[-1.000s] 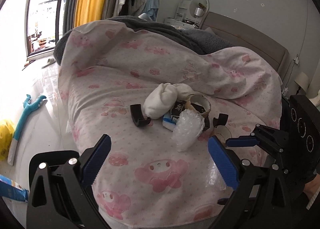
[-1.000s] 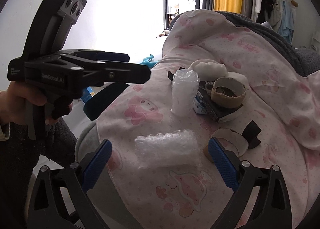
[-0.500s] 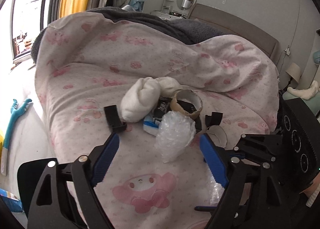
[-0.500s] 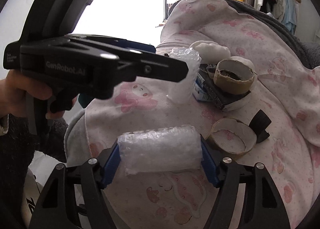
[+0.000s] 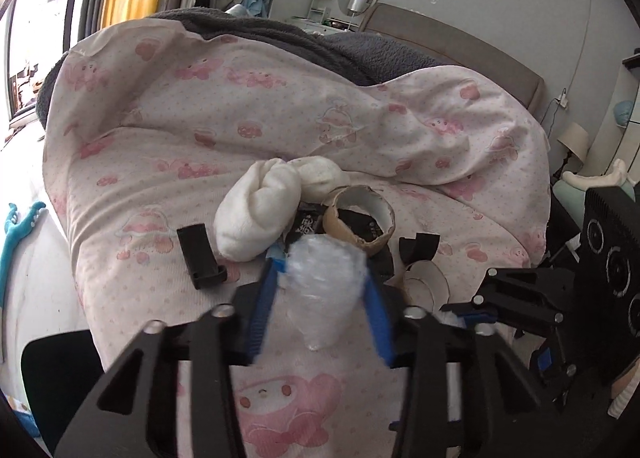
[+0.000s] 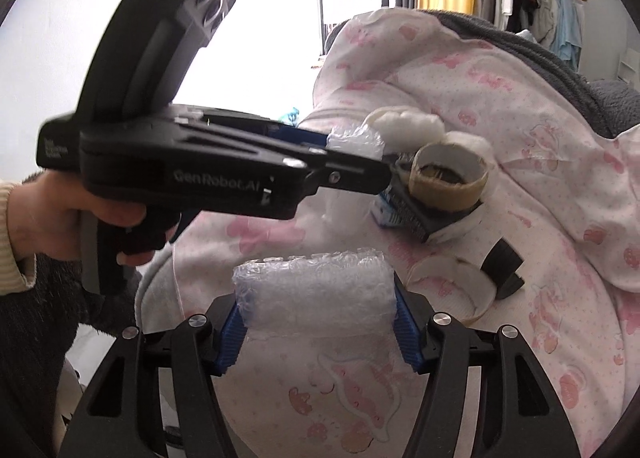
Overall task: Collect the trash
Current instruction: 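Carry both items over the teal bin and open the left tool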
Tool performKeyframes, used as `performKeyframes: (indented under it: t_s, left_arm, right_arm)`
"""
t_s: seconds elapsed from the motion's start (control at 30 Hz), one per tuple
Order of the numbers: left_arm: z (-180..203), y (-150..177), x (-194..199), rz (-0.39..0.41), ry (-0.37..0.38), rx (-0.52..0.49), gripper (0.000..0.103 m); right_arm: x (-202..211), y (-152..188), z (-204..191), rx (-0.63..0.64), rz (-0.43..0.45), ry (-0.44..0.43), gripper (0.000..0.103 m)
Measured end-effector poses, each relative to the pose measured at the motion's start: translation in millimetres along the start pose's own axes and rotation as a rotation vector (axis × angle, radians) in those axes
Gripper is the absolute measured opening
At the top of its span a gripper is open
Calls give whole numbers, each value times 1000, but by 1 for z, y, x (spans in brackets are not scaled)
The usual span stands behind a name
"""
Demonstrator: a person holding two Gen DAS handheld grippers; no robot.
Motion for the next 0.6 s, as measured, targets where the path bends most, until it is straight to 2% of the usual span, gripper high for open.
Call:
performKeyframes:
  t_s: [0.23, 0.43, 0.6]
  left_arm:
    - [-9, -9, 13, 30, 3, 14, 34]
    - [-30, -20, 47, 125, -45, 51, 34]
    - [-53, -24, 69, 166, -99, 84, 34]
  right_arm:
    - [4, -14, -1, -21, 39, -5, 63]
    - [9, -38, 4, -83, 113, -16, 63]
    - [8, -62, -4, -103, 164, -10, 63]
Point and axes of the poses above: each gripper's, at about its wrist camera, not at the fingertips, and x roughly against the way its jaws point, z to its right, y to its underside, the point moved 4 cm from there along -x, roughly the way its jaws point, and after that the axes turned 8 degrees about x, right-handed, at the moved point
